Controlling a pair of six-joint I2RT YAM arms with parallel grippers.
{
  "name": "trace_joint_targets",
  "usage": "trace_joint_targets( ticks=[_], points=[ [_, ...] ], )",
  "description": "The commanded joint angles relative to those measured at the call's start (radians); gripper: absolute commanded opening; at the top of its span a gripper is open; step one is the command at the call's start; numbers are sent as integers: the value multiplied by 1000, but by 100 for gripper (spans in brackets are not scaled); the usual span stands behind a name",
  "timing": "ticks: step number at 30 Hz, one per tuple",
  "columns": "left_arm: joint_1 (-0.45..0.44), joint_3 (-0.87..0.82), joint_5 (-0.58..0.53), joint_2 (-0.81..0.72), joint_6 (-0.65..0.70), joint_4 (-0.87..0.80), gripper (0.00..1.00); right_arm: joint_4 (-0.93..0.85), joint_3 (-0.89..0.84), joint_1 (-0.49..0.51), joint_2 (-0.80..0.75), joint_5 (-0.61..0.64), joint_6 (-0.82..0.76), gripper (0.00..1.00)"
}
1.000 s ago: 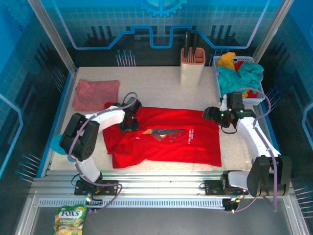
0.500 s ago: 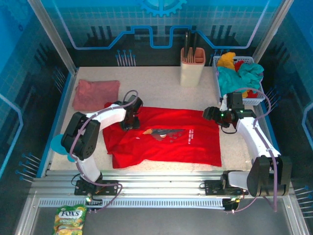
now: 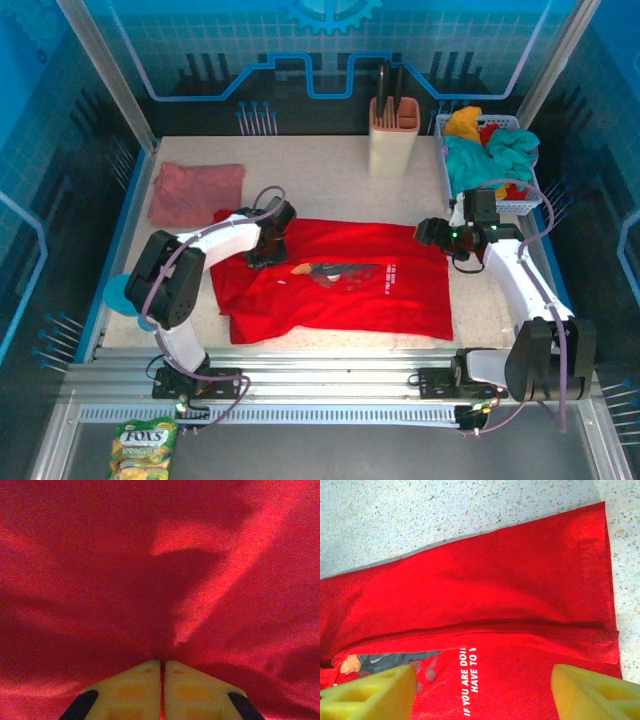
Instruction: Fold and stack the t-shirts
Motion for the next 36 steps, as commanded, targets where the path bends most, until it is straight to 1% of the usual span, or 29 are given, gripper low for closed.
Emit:
trace_joint_targets(
  ticks=[1, 4, 7, 11, 13, 14, 16, 18, 21, 31, 34, 35, 36],
  points=[
    [-30, -12, -34, -85, -46, -73, 8, -12, -3, 13, 15, -2, -12, 72],
    [-60, -25, -43, -114, -73, -96, 7, -12, -6, 13, 24, -6, -14, 72],
    [-100, -37, -80, -127, -96, -122, 8, -1, -18, 13, 22, -15, -11, 72],
    [-105, -42, -119, -98, -95, -141, 11, 14, -23, 13, 22, -27, -4, 72],
    [-107, -32, -118, -87, -87, -148, 11, 14, -23, 12, 26, -27, -9, 72],
    [-109, -30, -120, -88, -87, -149, 13, 12, -23, 12, 25, -26, -10, 72],
    [-119, -29, -122, -94, -91, -145, 24, 9, -23, 11, 25, -28, -8, 72],
    [-123, -30, -112, -97, -95, -136, 33, 17, -23, 12, 23, -31, -5, 72],
    [-134, -30, -97, -95, -102, -133, 37, 19, -23, 11, 29, -33, -5, 72],
    [-202, -73, -29, -95, -160, -81, 36, 16, -23, 12, 31, -33, -7, 71],
    [-220, -93, 23, -116, -171, -46, 35, 19, -23, 12, 32, -38, -5, 71],
    [-222, -97, 30, -132, -170, -48, 35, 19, -23, 11, 33, -39, -5, 71],
    [-221, -97, 14, -156, -167, -60, 36, 16, -23, 11, 31, -42, -6, 71]
  ],
)
